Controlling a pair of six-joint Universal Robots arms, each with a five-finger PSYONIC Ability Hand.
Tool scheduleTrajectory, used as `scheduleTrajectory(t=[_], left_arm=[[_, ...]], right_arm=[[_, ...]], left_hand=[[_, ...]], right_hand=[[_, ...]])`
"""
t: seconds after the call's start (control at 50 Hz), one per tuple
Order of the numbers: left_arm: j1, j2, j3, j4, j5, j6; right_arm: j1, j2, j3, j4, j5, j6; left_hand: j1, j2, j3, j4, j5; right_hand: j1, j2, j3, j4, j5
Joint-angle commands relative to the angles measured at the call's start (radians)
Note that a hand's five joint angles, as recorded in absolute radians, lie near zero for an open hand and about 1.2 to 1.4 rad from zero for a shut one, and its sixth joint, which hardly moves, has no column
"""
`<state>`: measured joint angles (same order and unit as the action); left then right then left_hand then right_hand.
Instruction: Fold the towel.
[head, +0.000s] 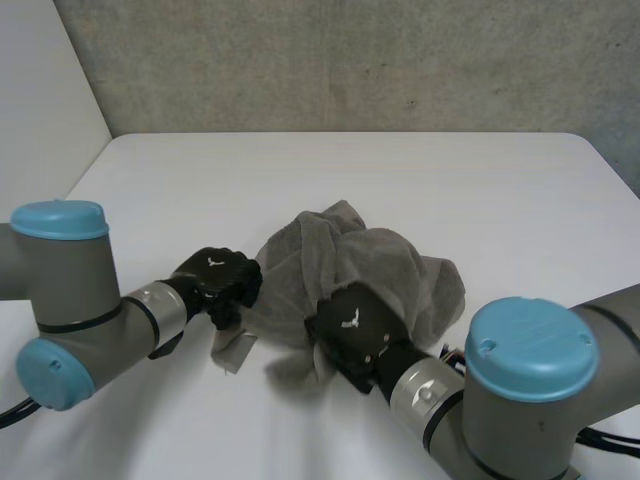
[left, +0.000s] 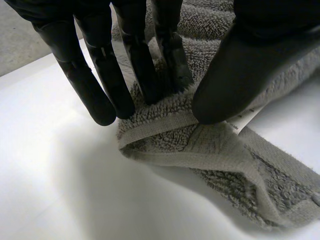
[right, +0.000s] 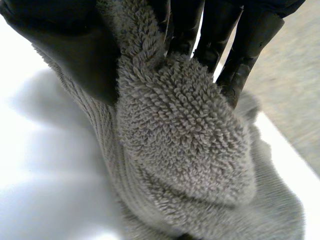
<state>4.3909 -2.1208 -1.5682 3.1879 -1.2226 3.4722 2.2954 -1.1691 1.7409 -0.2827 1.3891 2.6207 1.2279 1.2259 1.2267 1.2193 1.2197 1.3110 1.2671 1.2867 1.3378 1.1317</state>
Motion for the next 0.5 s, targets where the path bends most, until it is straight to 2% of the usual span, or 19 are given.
scheduleTrajectory(t=[0.02, 0.08, 0.2, 0.24, 0.26, 0.28, 0.38, 0.5], left_arm=[[-0.059, -0.03, 0.054, 0.032, -0.124, -0.012], [-0.071, -0.03, 0.063, 0.049, -0.172, -0.015], [-0.097, -0.03, 0.065, 0.043, -0.184, -0.021], [-0.119, -0.03, 0.056, 0.041, -0.184, -0.021], [-0.119, -0.03, 0.056, 0.041, -0.184, -0.021], [-0.128, -0.028, 0.051, 0.04, -0.183, -0.019], [-0.146, -0.022, 0.031, 0.04, -0.183, -0.019], [-0.145, -0.033, 0.034, 0.047, -0.189, -0.021]], right_arm=[[-0.008, -0.073, -0.023, 0.0, 0.024, 0.002], [-0.046, -0.087, -0.031, 0.032, 0.025, -0.002], [-0.171, -0.127, -0.02, 0.146, 0.005, -0.01], [-0.189, -0.133, -0.018, 0.154, 0.004, -0.01], [-0.204, -0.141, -0.012, 0.155, 0.002, -0.01], [-0.205, -0.141, -0.012, 0.155, 0.002, -0.01], [-0.289, -0.158, 0.02, 0.163, -0.057, -0.011], [-0.304, -0.158, 0.045, 0.166, -0.108, -0.01]], left_hand=[[-0.072, -0.07, -0.071, -0.063, -0.238], [-0.11, -0.108, -0.109, -0.101, -0.276], [-0.286, -0.284, -0.285, -0.278, -0.453], [-0.569, -0.567, -0.568, -0.561, -0.736], [-0.571, -0.569, -0.57, -0.562, -0.737], [-0.679, -0.677, -0.677, -0.67, -0.845], [-0.697, -0.695, -0.696, -0.689, -0.864], [-0.651, -0.649, -0.649, -0.642, -0.817]], right_hand=[[0.085, 0.129, 0.11, 0.058, 0.09], [0.085, 0.129, 0.11, 0.058, 0.09], [0.085, 0.129, 0.11, 0.058, 0.09], [0.085, 0.129, 0.11, 0.058, 0.09], [0.085, 0.129, 0.11, 0.058, 0.09], [0.085, 0.129, 0.11, 0.058, 0.09], [0.085, 0.129, 0.11, 0.058, 0.09], [0.085, 0.129, 0.11, 0.058, 0.09]])
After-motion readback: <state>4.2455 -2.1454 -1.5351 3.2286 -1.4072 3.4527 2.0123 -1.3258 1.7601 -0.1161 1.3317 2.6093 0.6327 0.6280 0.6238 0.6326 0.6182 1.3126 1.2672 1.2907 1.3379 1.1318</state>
